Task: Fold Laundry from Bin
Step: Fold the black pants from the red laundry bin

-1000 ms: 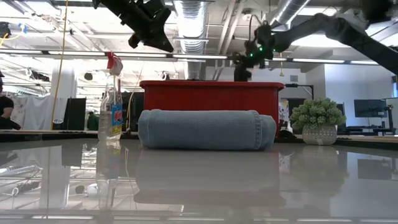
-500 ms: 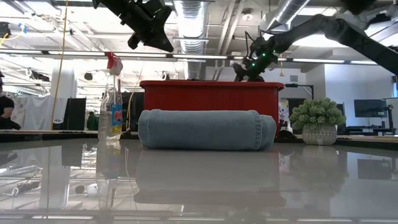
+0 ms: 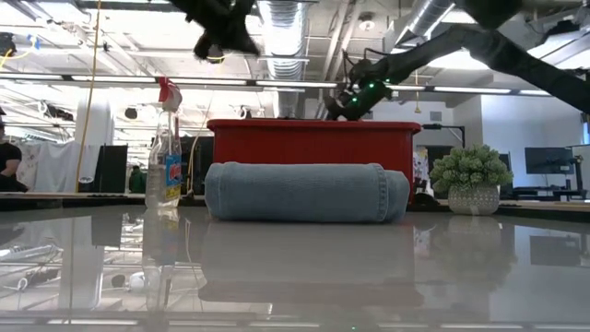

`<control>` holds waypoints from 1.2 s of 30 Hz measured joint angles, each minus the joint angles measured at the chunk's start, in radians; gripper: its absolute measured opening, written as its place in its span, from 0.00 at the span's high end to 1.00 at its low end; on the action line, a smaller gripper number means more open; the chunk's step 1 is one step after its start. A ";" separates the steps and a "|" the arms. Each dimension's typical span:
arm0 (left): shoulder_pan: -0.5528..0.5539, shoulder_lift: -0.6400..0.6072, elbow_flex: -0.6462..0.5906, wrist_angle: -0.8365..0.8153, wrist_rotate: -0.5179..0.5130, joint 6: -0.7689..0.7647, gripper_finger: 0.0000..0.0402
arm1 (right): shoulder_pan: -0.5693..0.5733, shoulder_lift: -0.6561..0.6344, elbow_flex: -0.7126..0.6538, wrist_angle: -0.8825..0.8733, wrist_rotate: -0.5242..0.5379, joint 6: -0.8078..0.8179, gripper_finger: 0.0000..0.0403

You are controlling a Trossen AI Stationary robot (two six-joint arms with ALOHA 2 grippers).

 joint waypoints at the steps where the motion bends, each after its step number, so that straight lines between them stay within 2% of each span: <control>1: 0.027 0.021 0.056 -0.002 0.011 0.009 1.00 | -0.011 -0.008 0.000 -0.018 -0.022 0.000 0.32; 4: 0.102 0.132 0.251 -0.061 0.073 0.042 1.00 | -0.032 -0.014 0.001 -0.044 -0.077 -0.001 0.32; 9: 0.248 0.406 0.636 -0.259 0.230 0.083 0.98 | -0.044 -0.013 0.001 -0.093 -0.147 0.034 0.32; 11: 0.303 0.522 0.792 -0.318 0.240 0.127 0.95 | -0.038 -0.013 0.001 -0.111 -0.152 0.034 0.32; 16: 0.385 0.801 1.135 -0.321 0.251 0.203 0.82 | -0.016 -0.013 0.001 -0.140 -0.170 0.023 0.32; 17: 0.396 0.845 1.162 -0.304 0.269 0.195 0.79 | -0.008 -0.013 0.001 -0.145 -0.171 0.016 0.32; 20: 0.423 0.889 1.077 -0.142 0.322 0.132 0.71 | 0.010 -0.013 0.001 -0.161 -0.169 -0.012 0.32; 23: 0.429 0.935 1.073 -0.109 0.278 0.147 0.65 | 0.023 -0.013 0.001 -0.162 -0.170 -0.030 0.32; 29: 0.435 0.939 1.076 -0.233 0.263 0.153 0.60 | 0.027 -0.013 0.001 -0.130 -0.155 -0.030 0.32; 32: 0.434 0.874 1.076 -0.350 0.255 0.179 0.60 | 0.032 -0.006 0.001 -0.037 -0.074 0.034 0.32; 36: 0.421 0.782 1.080 -0.548 0.211 0.224 0.61 | 0.065 0.044 0.001 0.116 -0.019 0.093 0.32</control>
